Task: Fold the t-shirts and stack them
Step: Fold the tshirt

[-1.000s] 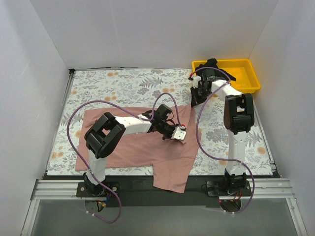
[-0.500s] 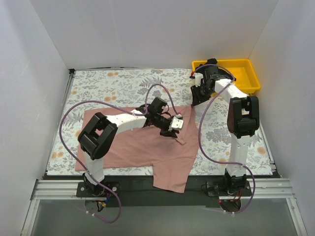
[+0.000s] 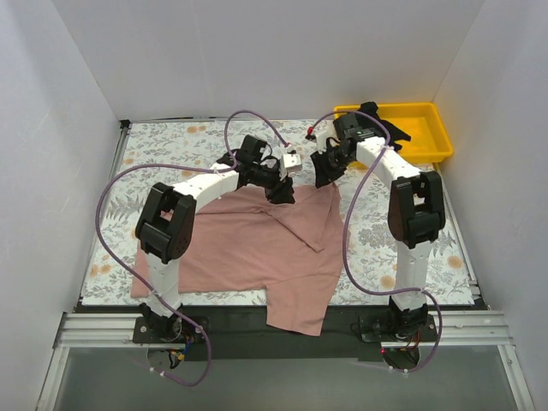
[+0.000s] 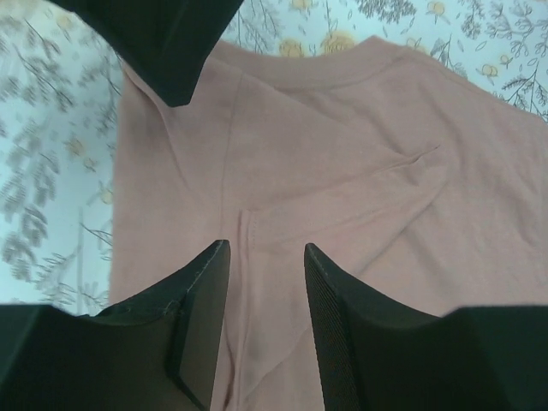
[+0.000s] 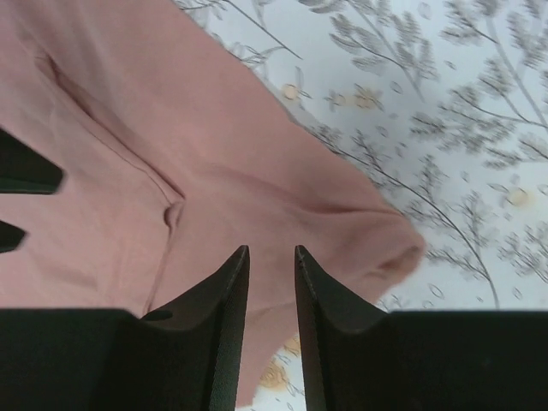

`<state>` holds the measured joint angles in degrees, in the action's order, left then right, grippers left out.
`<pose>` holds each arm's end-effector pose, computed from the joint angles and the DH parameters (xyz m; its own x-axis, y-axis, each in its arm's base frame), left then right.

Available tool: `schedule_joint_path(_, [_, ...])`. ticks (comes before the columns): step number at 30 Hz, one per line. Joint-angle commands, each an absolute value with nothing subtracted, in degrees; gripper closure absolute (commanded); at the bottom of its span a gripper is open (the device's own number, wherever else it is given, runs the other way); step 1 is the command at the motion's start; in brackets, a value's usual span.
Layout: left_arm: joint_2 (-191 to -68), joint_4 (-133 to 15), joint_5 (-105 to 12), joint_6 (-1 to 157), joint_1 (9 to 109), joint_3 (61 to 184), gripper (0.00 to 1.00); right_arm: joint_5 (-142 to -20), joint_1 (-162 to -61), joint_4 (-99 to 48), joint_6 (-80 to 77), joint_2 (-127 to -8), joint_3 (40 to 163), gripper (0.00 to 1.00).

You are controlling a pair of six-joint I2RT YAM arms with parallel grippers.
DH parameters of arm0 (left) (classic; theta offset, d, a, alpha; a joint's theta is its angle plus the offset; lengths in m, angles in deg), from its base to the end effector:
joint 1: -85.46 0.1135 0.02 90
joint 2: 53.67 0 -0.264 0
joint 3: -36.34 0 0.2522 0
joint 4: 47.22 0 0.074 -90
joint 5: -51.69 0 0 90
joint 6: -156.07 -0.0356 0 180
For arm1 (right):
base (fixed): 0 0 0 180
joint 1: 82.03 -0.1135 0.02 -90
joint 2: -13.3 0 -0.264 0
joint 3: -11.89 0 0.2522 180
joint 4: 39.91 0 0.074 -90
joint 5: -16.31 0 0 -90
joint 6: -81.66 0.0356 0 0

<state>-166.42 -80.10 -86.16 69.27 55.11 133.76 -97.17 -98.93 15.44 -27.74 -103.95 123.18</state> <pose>0.3582 -0.2403 0.2173 -0.6851 0.3578 -0.6345 0.7283 0.3500 -0.5891 0.4197 0.1423 0.2285 -0.6423 -0.5136 -0.5689 -0.7029 0.6906 0.1702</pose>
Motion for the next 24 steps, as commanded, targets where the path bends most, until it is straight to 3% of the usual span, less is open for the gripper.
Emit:
schedule_joint_path(1, [-168.5, -84.4, -87.0, 71.5, 54.8, 136.2, 0.61, -97.3, -100.7, 16.6, -26.7, -107.1, 125.6, 0.67])
schedule_joint_path(24, [-176.9, -81.3, -85.9, 63.3, 52.1, 138.1, 0.58, -94.0, -100.7, 16.7, -25.1, -111.7, 122.9, 0.71])
